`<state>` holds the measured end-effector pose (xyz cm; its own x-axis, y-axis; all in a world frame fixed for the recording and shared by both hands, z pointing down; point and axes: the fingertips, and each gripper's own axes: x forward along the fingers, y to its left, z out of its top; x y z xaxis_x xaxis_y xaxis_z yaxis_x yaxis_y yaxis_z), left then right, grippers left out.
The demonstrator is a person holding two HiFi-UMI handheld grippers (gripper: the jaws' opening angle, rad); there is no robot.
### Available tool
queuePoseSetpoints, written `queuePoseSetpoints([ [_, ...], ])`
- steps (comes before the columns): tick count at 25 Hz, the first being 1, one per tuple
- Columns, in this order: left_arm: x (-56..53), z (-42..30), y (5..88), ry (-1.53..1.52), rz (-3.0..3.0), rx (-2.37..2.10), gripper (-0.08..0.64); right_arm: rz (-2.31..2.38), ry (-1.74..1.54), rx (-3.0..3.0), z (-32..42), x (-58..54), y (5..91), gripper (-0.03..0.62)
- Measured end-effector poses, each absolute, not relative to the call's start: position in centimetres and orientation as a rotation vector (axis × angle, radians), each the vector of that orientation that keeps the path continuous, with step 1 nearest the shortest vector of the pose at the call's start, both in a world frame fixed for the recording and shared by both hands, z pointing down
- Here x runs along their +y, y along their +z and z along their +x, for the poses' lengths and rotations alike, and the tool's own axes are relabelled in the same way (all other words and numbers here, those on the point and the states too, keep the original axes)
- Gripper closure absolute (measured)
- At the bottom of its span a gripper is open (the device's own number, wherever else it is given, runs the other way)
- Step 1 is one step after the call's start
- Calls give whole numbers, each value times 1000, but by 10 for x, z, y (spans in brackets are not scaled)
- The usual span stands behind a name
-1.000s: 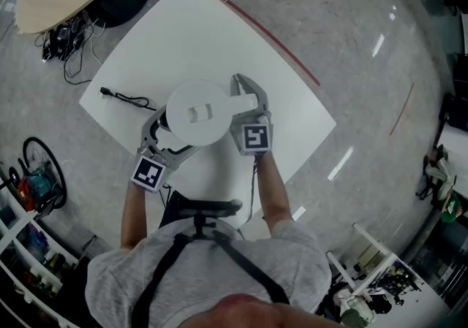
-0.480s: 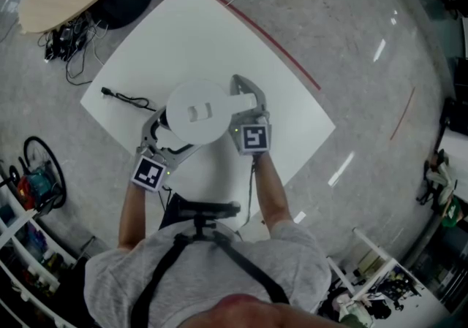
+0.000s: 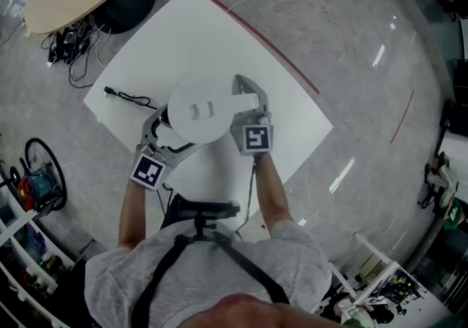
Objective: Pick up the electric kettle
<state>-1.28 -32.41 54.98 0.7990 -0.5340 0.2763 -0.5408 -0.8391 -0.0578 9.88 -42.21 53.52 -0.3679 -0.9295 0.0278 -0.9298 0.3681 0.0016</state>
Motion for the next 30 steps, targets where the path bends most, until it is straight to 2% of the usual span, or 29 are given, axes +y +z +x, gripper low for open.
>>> queuePoseSetpoints([
  [30,-276,-5,500,378,3042,-809,60,1797,-32,-2567,109,-364,483,583],
])
